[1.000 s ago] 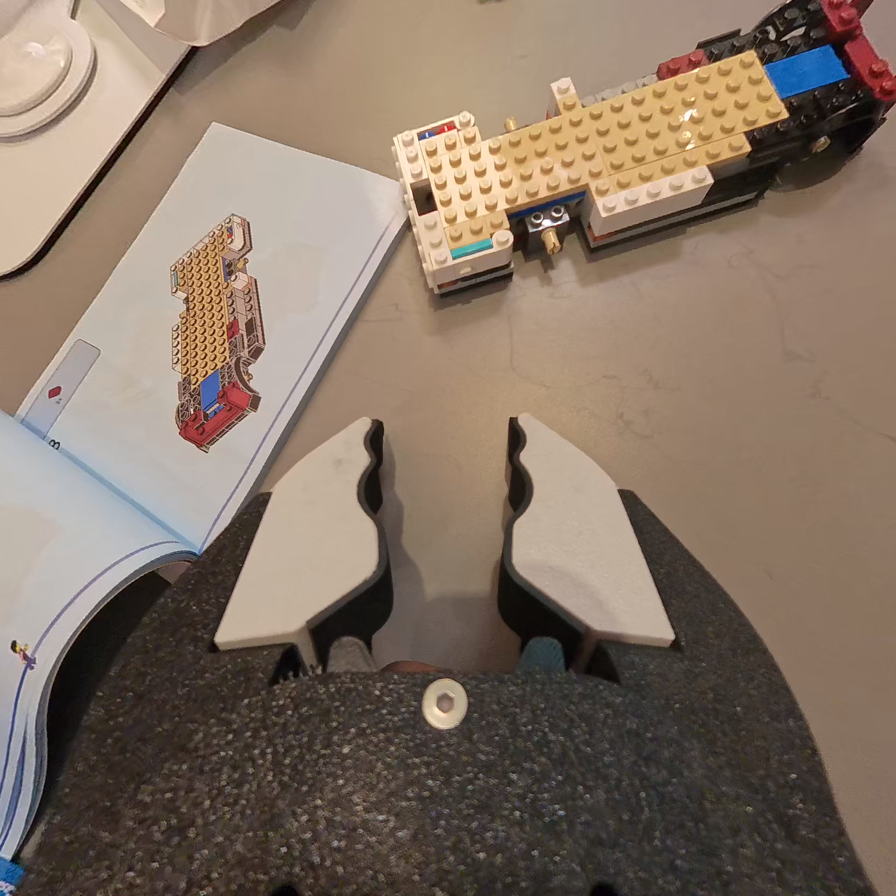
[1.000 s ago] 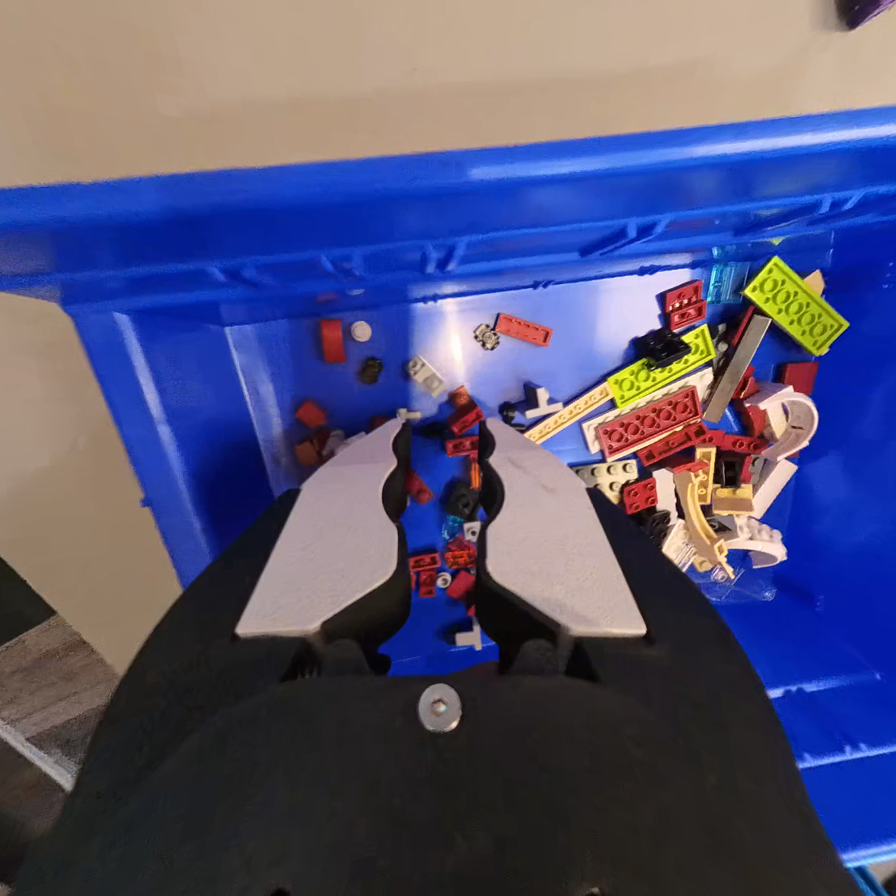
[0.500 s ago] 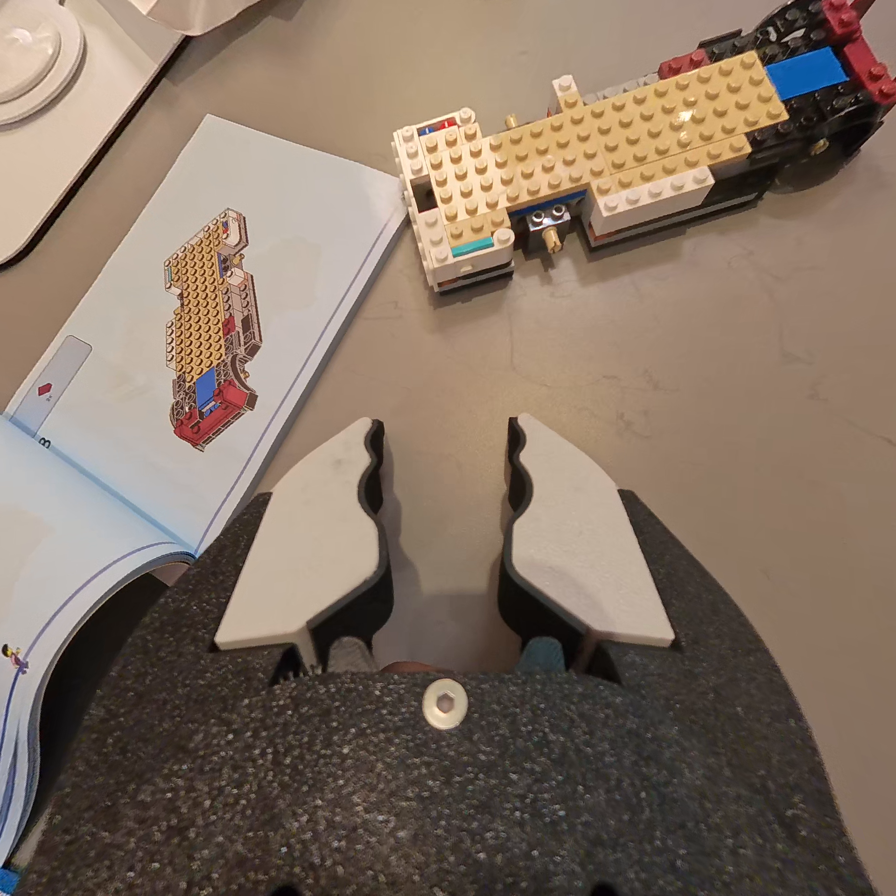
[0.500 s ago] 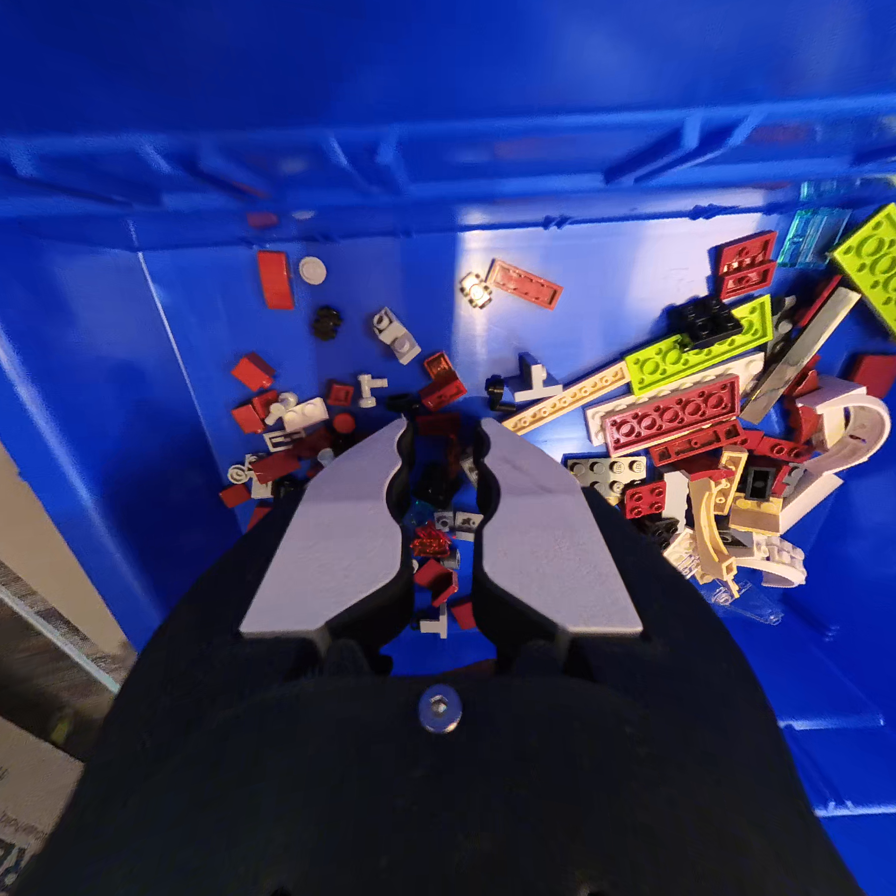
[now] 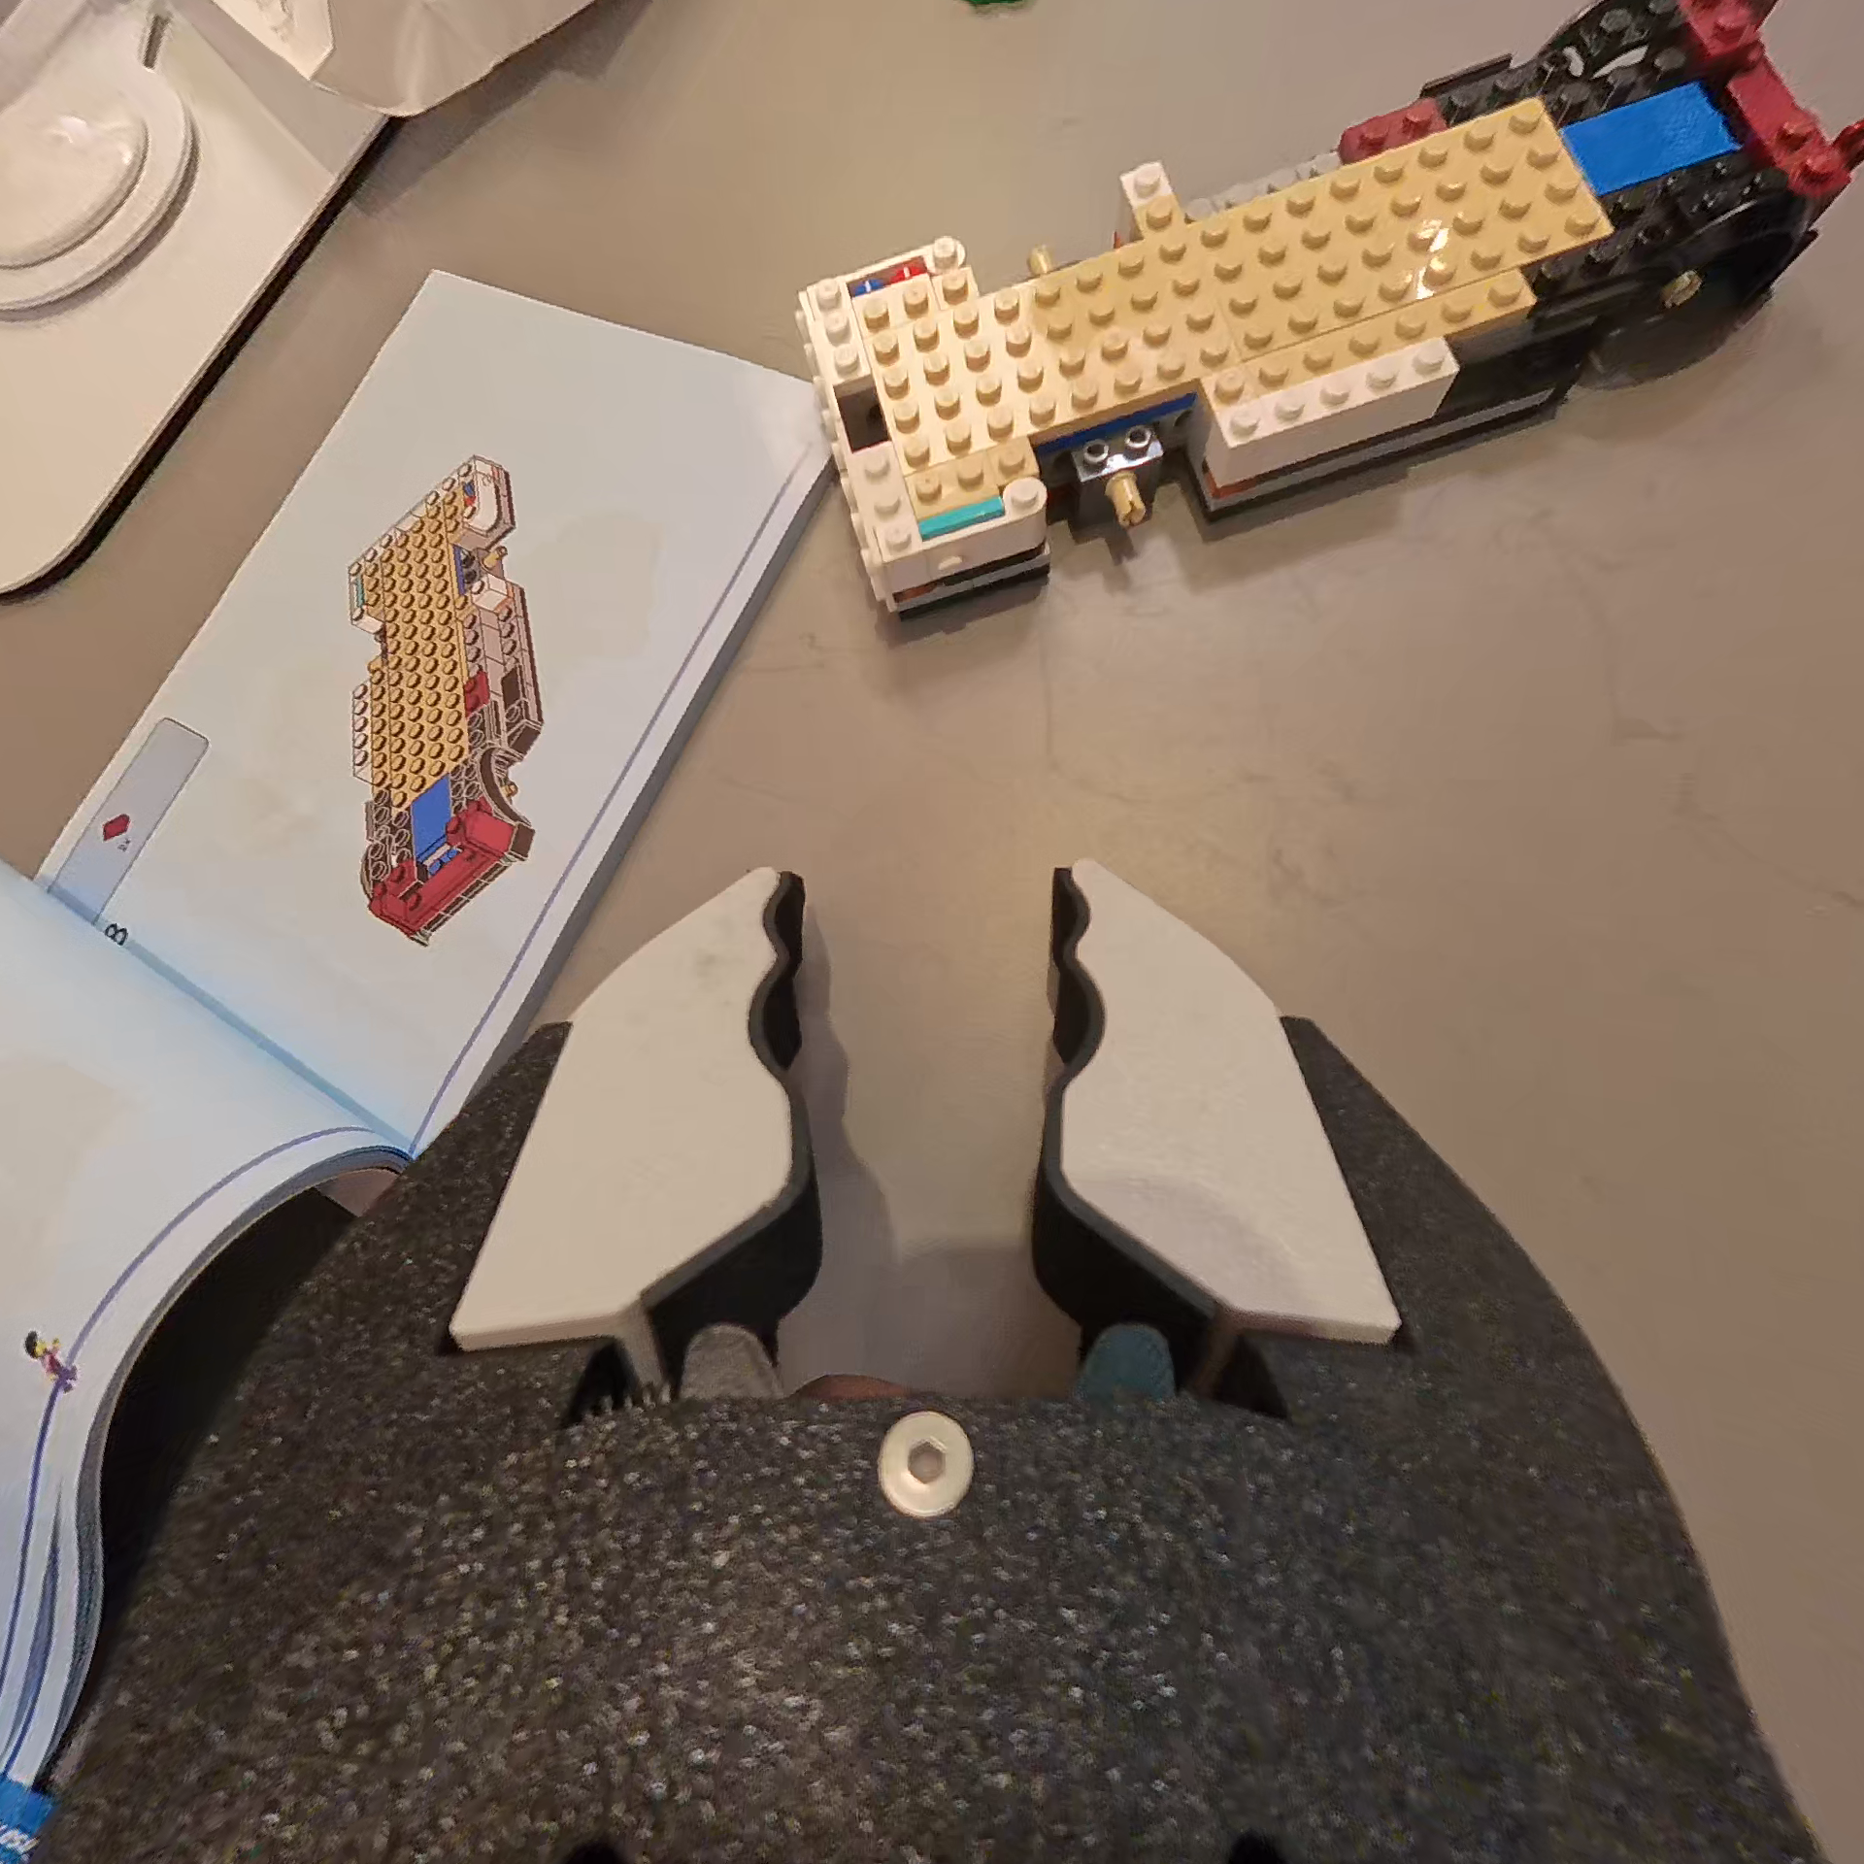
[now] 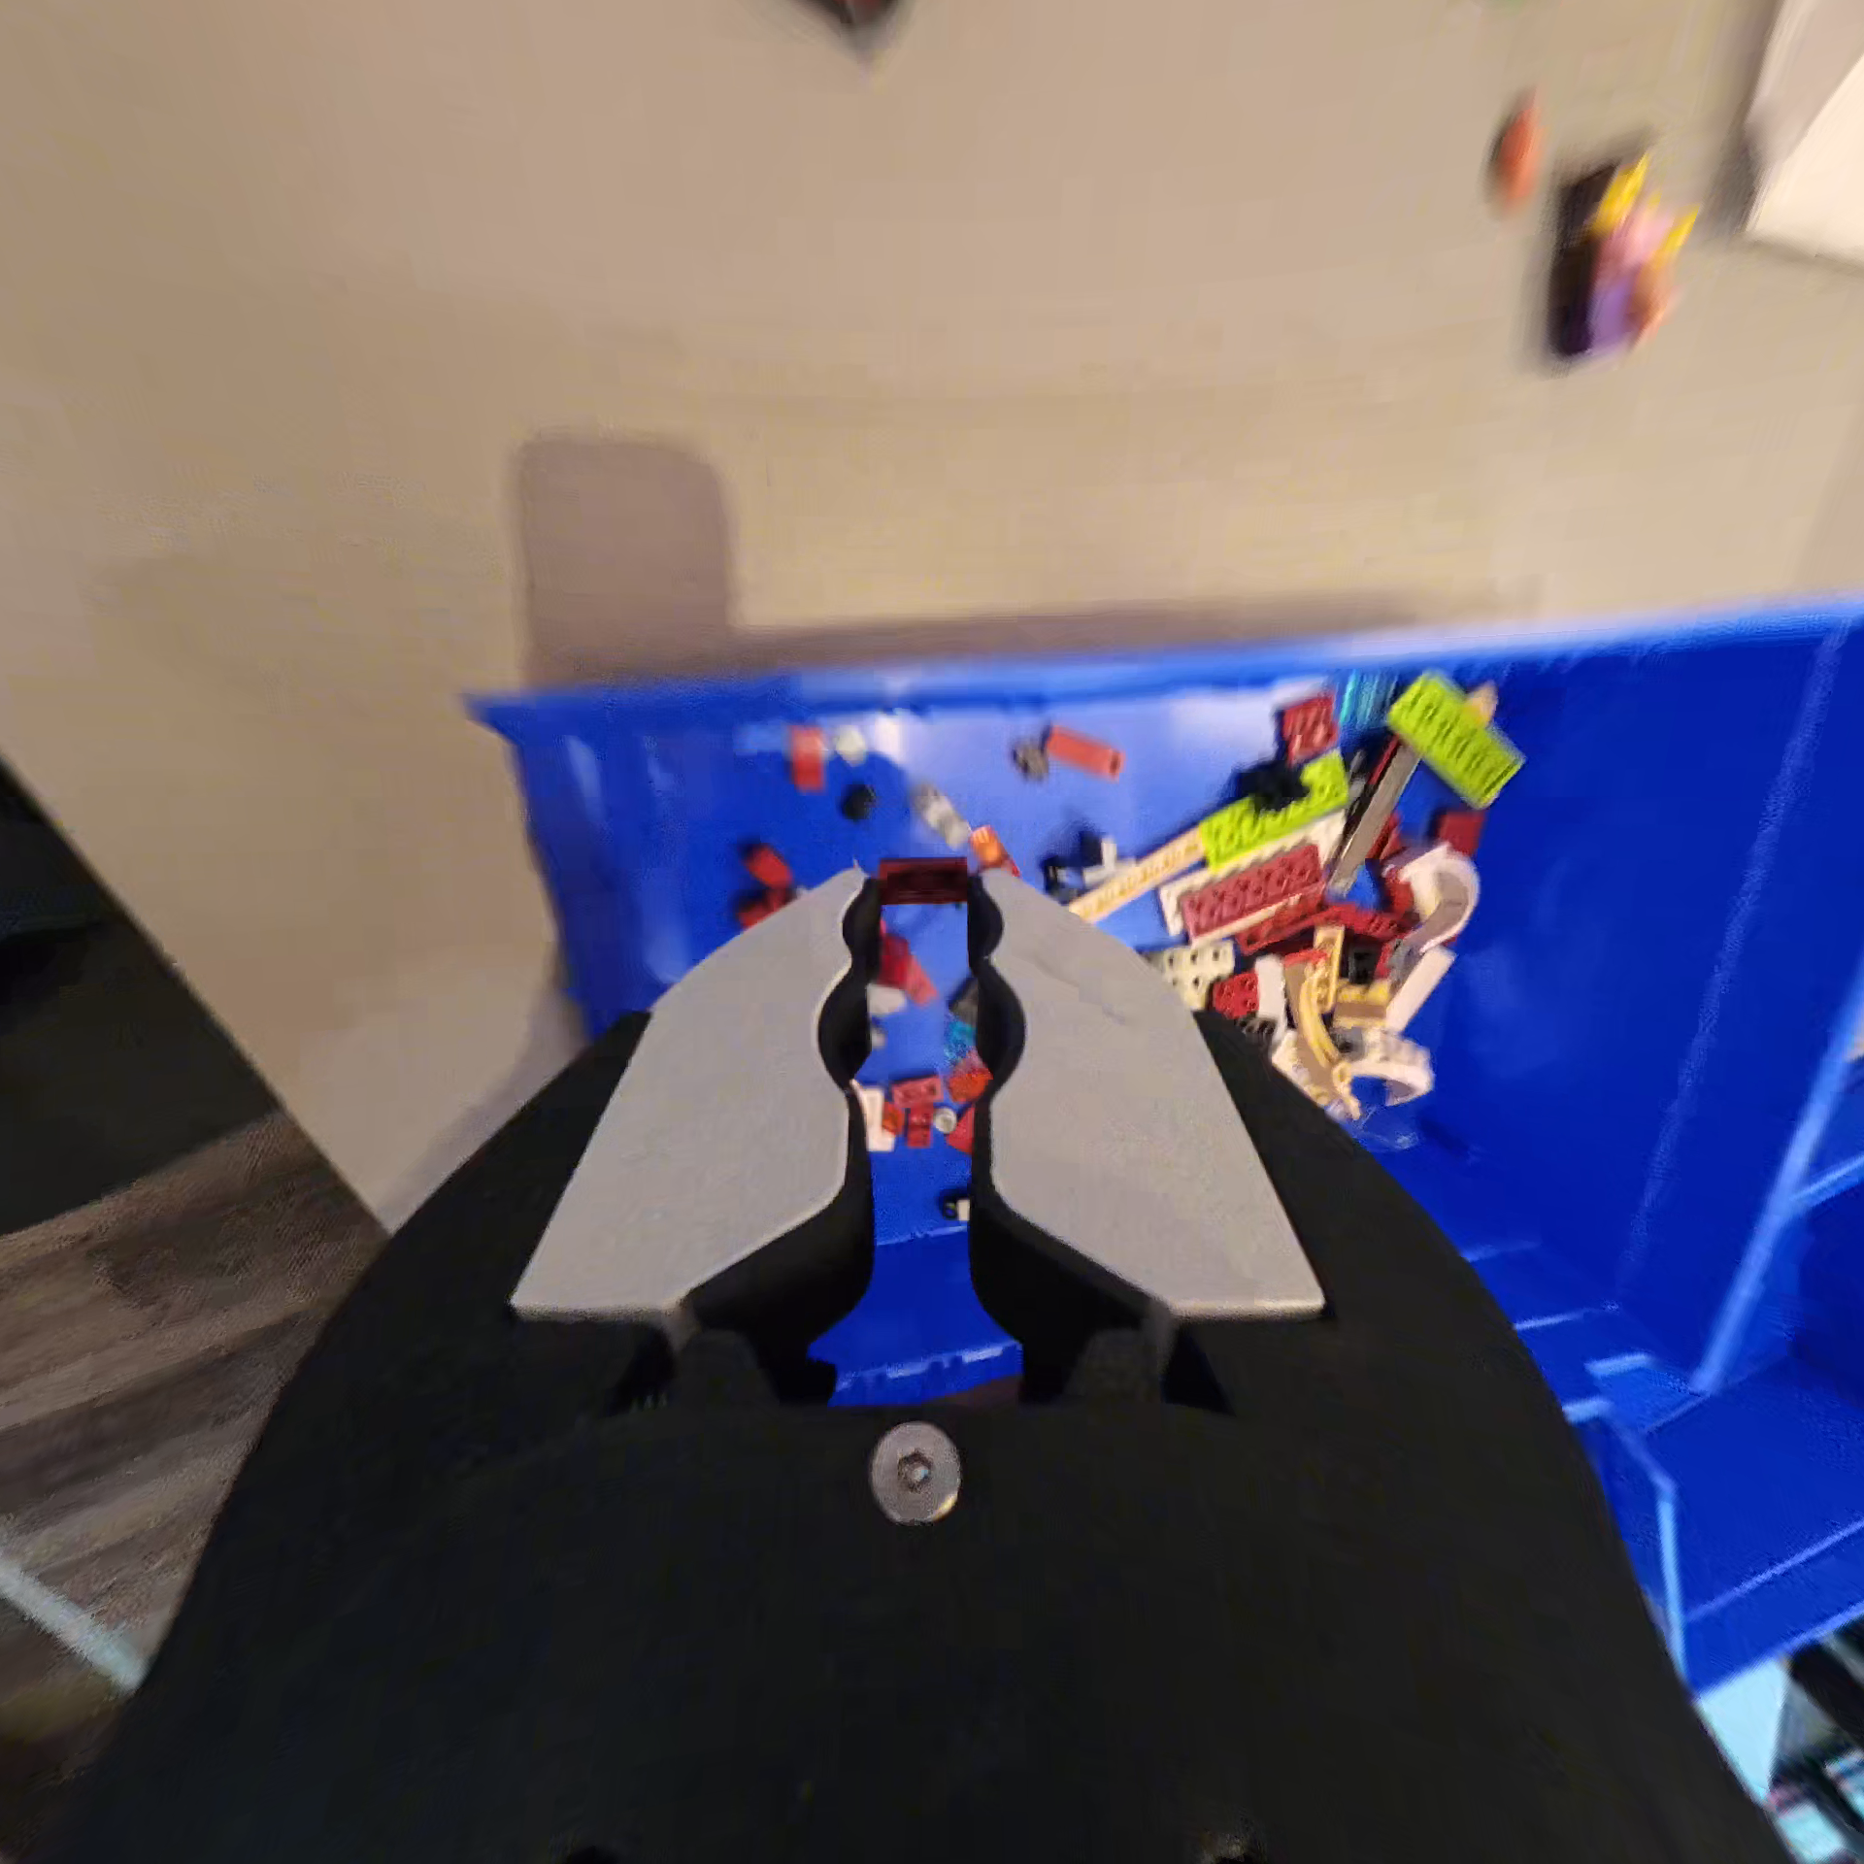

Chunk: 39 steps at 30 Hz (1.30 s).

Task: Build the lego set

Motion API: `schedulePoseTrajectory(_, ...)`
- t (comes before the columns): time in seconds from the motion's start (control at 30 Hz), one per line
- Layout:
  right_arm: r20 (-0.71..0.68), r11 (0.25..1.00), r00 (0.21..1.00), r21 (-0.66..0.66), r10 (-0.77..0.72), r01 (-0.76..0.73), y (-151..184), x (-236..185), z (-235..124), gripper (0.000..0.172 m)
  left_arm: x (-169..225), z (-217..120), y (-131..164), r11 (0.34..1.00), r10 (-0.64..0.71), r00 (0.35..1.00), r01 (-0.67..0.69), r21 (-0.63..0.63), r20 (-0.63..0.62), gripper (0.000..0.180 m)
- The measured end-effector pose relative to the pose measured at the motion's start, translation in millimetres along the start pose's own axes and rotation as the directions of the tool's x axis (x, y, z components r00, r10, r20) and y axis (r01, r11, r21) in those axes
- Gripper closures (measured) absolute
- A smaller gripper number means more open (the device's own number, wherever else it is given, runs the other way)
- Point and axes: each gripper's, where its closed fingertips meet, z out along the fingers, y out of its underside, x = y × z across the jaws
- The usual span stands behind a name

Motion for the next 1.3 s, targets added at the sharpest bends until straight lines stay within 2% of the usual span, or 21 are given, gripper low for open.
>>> schedulePoseTrajectory(0.1, 0.017, 0.985, 0.998, 0.165, -0.057, 0.053, -63.8, -35.4, -31.3, 0.156, 2.1, -0.6, 0.4, 1.0, 0.008, 1.0, -0.008, 0.001, -0.01, 0.132)
schedulePoseTrajectory(0.2, 0.1, 0.945, 0.994, 0.328, -0.039, 0.005, -121.9, -75.8, -30.4, 0.156, 2.8, -1.0, 1.2, 1.0, 0.006, 1.0, -0.006, -0.001, -0.019, 0.132)
schedulePoseTrajectory(0.33, 0.084, 0.927, 0.996, 0.372, 0.016, -0.047, -161.9, -102.1, 33.3, 0.156, 4.1, -2.3, 1.7, 1.0, 0.016, 1.0, -0.016, 0.003, -0.021, 0.132)
schedulePoseTrajectory(0.43, 0.098, 0.922, 0.993, 0.375, 0.068, -0.1, -175.9, -115.9, 79.4, 0.156, 4.4, -2.7, 1.8, 1.0, 0.019, 1.0, -0.019, 0.004, -0.019, 0.132)
schedulePoseTrajectory(0.53, 0.078, 0.923, 0.993, 0.368, 0.092, -0.114, -179.0, -121.9, 103.9, 0.156, 4.8, -2.8, 1.9, 1.0, 0.019, 1.0, -0.019, 0.004, -0.021, 0.132)
schedulePoseTrajectory(0.63, 0.096, 0.927, 0.99, 0.352, 0.105, -0.132, -174.6, -129.7, 115.6, 0.154, 4.9, -2.6, 2.2, 1.0, 0.017, 1.0, -0.017, 0.002, -0.026, 0.132)
schedulePoseTrajectory(0.73, 0.121, 0.919, 0.985, 0.361, 0.123, -0.159, -169.0, -133.6, 112.4, 0.149, 5.3, -2.6, 2.5, 1.0, 0.014, 0.999, -0.014, 0.0, -0.032, 0.132)
schedulePoseTrajectory(0.83, 0.098, 0.907, 0.991, 0.401, 0.094, -0.126, -160.5, -139.6, 92.0, 0.148, 5.3, -3.1, 3.0, 1.0, 0.015, 0.999, -0.015, 0.0, -0.033, 0.131)
schedulePoseTrajectory(0.93, 0.12, 0.896, 0.989, 0.426, 0.082, -0.126, -139.7, -144.7, 57.0, 0.149, 5.0, -3.1, 3.1, 1.0, 0.014, 0.999, -0.014, 0.0, -0.031, 0.131)
schedulePoseTrajectory(1.03, 0.103, 0.882, 0.985, 0.441, 0.136, -0.168, -101.0, -120.8, 13.2, 0.15, 4.8, -2.7, 3.4, 1.0, 0.008, 0.999, -0.008, -0.003, -0.036, 0.13)
schedulePoseTrajectory(1.13, -0.037, 0.895, 0.981, 0.418, 0.189, -0.156, -46.4, -70.8, -16.1, 0.15, 4.9, -2.3, 4.0, 1.0, -0.001, 0.999, 0.001, -0.008, -0.045, 0.13)
schedulePoseTrajectory(1.23, -0.158, 0.951, 0.962, 0.255, 0.221, -0.177, 12.7, -22.3, -9.4, 0.151, 4.7, -1.9, 4.1, 1.0, -0.008, 0.999, 0.008, -0.011, -0.05, 0.13)
schedulePoseTrajectory(1.3, -0.171, 0.98, 0.971, 0.134, 0.169, -0.147, 37.1, -4.3, 7.4, 0.151, 3.7, -1.5, 4.3, 1.0, -0.018, 0.999, 0.017, -0.013, -0.05, 0.13)
